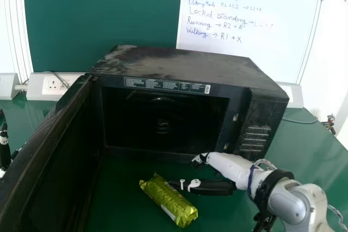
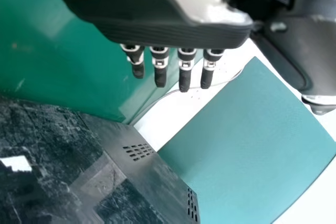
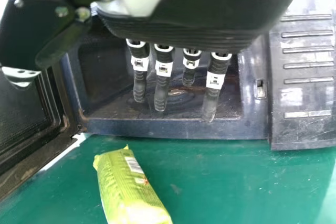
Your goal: Put biscuit inside oven
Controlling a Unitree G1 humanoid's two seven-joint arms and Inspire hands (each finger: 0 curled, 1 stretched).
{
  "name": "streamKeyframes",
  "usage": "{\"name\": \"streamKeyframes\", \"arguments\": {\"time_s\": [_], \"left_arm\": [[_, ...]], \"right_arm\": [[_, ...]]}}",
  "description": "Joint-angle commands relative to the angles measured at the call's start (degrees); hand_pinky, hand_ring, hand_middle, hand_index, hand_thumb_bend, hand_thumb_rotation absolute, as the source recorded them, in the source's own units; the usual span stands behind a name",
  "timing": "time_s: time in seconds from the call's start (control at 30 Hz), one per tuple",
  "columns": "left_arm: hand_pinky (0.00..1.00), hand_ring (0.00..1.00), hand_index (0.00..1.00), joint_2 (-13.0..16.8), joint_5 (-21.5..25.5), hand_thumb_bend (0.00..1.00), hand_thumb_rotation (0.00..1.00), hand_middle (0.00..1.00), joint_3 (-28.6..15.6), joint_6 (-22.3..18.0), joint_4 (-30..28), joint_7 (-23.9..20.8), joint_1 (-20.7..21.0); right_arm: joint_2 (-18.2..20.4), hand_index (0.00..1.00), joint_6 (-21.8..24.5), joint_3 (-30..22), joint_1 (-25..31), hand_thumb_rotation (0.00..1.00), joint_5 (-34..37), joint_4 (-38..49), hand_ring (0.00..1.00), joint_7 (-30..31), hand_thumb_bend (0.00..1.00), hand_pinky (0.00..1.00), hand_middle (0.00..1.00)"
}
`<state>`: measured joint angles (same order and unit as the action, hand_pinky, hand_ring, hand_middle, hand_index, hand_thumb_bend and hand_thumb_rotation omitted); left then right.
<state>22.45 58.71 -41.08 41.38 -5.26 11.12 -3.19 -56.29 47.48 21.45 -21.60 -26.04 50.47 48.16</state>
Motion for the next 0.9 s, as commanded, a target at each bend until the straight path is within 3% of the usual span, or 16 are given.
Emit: {"name": "streamKeyframes", "arguments": {"time_s": [0.0,0.17,0.37,0.7,0.87], "left_arm": [[0.69,0.75,0.78,-0.21,0.61,0.59,0.02,0.79,0.39,0.13,-0.42,-0.1,0.15],[0.69,0.75,0.78,-0.25,0.75,0.59,0.01,0.79,0.34,0.21,-0.61,-0.46,0.11],[0.69,0.75,0.78,-0.05,0.93,0.59,0.01,0.78,0.45,0.22,-0.47,-0.32,0.11],[0.69,0.76,0.79,-0.13,0.95,0.58,0.01,0.79,0.58,-0.03,-0.78,0.17,-0.13],[0.69,0.75,0.78,-0.39,1.13,0.6,0.01,0.78,0.39,0.27,-1.39,-0.88,-0.19]], "right_arm": [[1.03,0.85,0.54,1.27,-0.97,0.38,-1.09,-0.24,0.78,0.83,0.98,0.69,0.82],[2.31,0.86,0.65,3.68,-1.27,0.43,-4.2,-0.74,0.81,1.97,0.95,0.73,0.83],[5.08,0.85,0.81,5.71,-1.53,0.44,-7.75,-1.9,0.78,3.0,0.96,0.69,0.82],[8.18,0.84,-1.02,6.0,-0.89,0.46,-10.54,-3.0,0.8,4.67,0.94,0.75,0.83],[9.19,0.83,-2.47,5.81,0.1,0.52,-11.91,-3.37,0.78,4.9,0.93,0.71,0.82]]}}
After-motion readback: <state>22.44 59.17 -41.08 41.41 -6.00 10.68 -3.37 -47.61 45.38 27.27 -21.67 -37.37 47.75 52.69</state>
